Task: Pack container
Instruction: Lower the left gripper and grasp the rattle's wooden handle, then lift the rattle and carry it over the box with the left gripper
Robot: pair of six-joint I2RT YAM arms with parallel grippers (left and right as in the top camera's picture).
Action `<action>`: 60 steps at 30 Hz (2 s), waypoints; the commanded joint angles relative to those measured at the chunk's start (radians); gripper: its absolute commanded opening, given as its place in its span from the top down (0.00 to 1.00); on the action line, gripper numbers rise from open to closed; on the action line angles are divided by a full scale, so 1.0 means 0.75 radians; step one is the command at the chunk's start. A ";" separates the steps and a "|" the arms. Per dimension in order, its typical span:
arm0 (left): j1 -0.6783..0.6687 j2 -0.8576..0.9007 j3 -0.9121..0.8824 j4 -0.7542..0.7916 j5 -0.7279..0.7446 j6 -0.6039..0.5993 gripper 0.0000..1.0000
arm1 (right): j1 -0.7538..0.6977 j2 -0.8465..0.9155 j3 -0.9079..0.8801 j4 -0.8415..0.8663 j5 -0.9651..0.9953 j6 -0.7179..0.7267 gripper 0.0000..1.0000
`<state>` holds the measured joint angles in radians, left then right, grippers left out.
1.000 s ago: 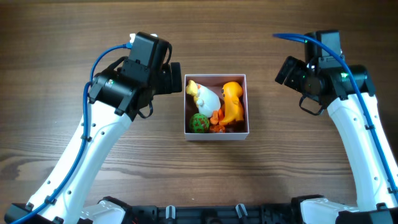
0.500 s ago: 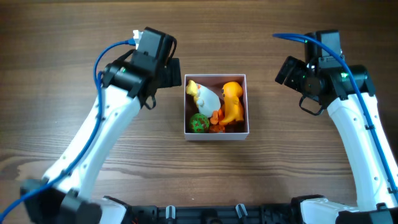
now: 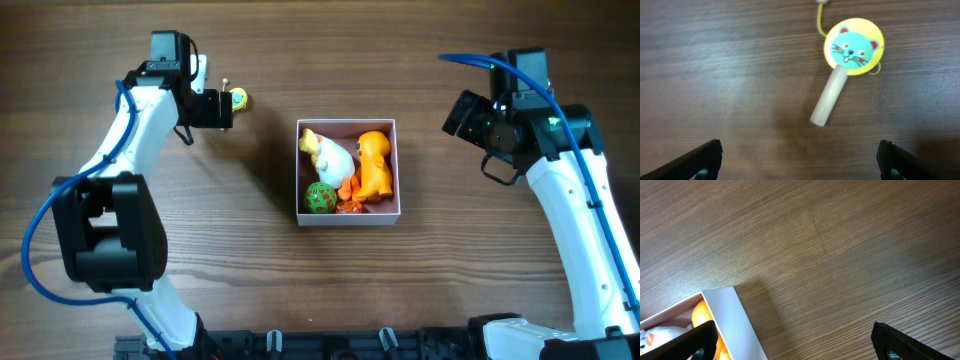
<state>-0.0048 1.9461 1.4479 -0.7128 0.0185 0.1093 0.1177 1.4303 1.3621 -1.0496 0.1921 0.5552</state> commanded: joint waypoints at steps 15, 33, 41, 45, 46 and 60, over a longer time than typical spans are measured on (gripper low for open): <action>-0.076 0.179 0.012 0.173 0.119 0.335 0.06 | -0.002 0.005 0.003 0.003 0.023 -0.007 0.00; -0.076 0.218 0.012 0.168 0.119 0.333 0.73 | -0.002 0.005 0.003 0.003 0.023 -0.007 0.00; -0.076 0.219 0.012 0.169 0.121 0.257 0.42 | -0.002 0.005 0.003 0.003 0.023 -0.007 0.00; -0.076 0.237 0.012 0.174 0.120 0.257 0.42 | -0.002 0.005 0.003 0.003 0.023 -0.007 0.00; -0.076 0.238 0.012 0.174 0.120 0.257 0.42 | -0.002 0.005 0.003 0.003 0.023 -0.007 0.00; -0.076 0.242 -0.013 0.203 0.120 0.257 0.46 | -0.002 0.005 0.003 0.003 0.023 -0.007 0.00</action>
<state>-0.0608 2.1101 1.4479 -0.5758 0.0887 0.3084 0.1177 1.4303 1.3621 -1.0496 0.1921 0.5552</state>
